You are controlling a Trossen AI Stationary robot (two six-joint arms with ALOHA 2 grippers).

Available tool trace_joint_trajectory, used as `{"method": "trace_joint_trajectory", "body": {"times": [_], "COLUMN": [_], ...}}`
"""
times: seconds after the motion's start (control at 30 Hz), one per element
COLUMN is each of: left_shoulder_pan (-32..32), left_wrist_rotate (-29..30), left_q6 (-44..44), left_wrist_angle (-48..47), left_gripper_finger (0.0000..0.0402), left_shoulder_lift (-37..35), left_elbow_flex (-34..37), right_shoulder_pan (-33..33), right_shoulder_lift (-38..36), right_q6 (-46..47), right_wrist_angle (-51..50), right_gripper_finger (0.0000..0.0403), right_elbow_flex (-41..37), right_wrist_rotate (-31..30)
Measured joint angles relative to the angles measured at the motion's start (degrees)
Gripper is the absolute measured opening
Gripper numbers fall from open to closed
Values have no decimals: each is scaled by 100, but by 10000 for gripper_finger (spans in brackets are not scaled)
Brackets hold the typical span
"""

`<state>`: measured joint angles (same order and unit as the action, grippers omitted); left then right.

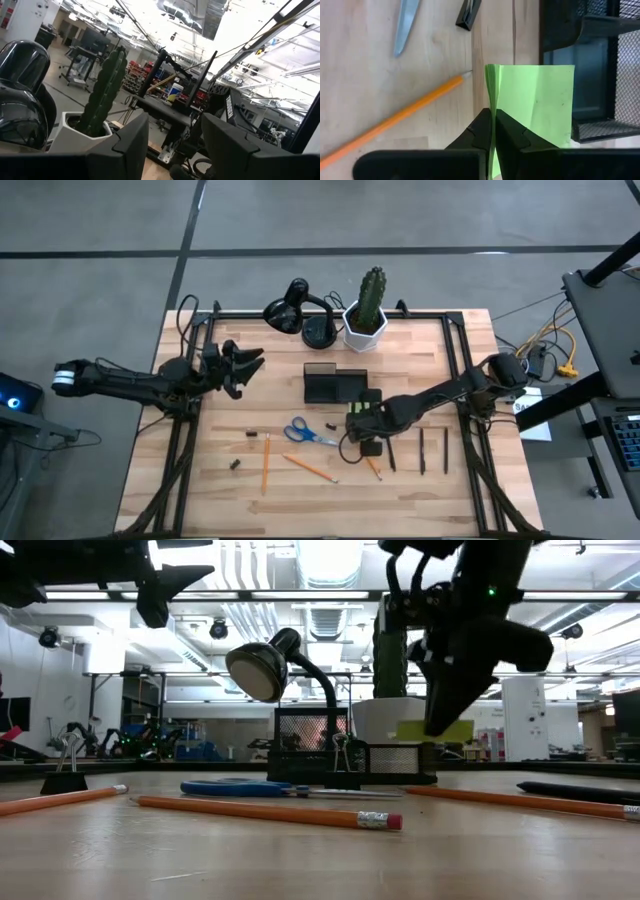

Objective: Pick and place office supplies into organizer
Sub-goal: Put the green sticky notes into the mesh desk organizer

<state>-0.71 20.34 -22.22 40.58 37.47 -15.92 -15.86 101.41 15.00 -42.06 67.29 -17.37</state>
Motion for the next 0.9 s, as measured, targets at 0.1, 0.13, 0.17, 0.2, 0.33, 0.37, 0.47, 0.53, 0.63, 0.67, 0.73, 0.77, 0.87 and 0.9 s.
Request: {"method": "trace_joint_trajectory", "body": {"times": [0.1,0.13,0.17,0.2,0.33,0.37,0.47,0.53,0.63,0.67,0.73,0.77,0.87,0.9], "left_shoulder_pan": [0,0,0,0,0,0,0,-2,-2,-2,-2,-2,-2,-2], "left_wrist_rotate": [0,1,0,0,0,0,2,2,0,2,2,2,0,0], "left_q6": [0,0,0,0,-2,-2,-2,-2,-6,-10,-13,-12,-11,-12], "left_wrist_angle": [-1,3,3,23,86,99,105,108,123,180,247,254,255,278], "left_gripper_finger": [168,168,168,168,168,168,168,168,168,168,168,168,168,168], "left_shoulder_lift": [13,21,25,27,45,54,63,82,123,145,174,194,243,255], "left_elbow_flex": [9,9,10,11,11,11,11,13,9,9,11,11,3,0], "right_shoulder_pan": [-2,-1,0,-1,-2,0,-2,-2,0,-2,-2,-2,-8,-11], "right_shoulder_lift": [-72,-107,-151,-175,-271,-300,-402,-476,-584,-605,-644,-650,-655,-655], "right_q6": [0,-1,0,6,39,39,43,43,46,47,70,88,110,105], "right_wrist_angle": [-33,-42,-29,-48,-255,-282,-302,-338,-399,-422,-502,-525,-613,-616], "right_gripper_finger": [8,8,8,8,8,8,8,8,8,8,8,8,8,8], "right_elbow_flex": [67,89,103,121,222,247,314,371,480,526,622,682,829,860], "right_wrist_rotate": [3,20,61,72,85,90,92,92,92,92,98,112,116,116]}}
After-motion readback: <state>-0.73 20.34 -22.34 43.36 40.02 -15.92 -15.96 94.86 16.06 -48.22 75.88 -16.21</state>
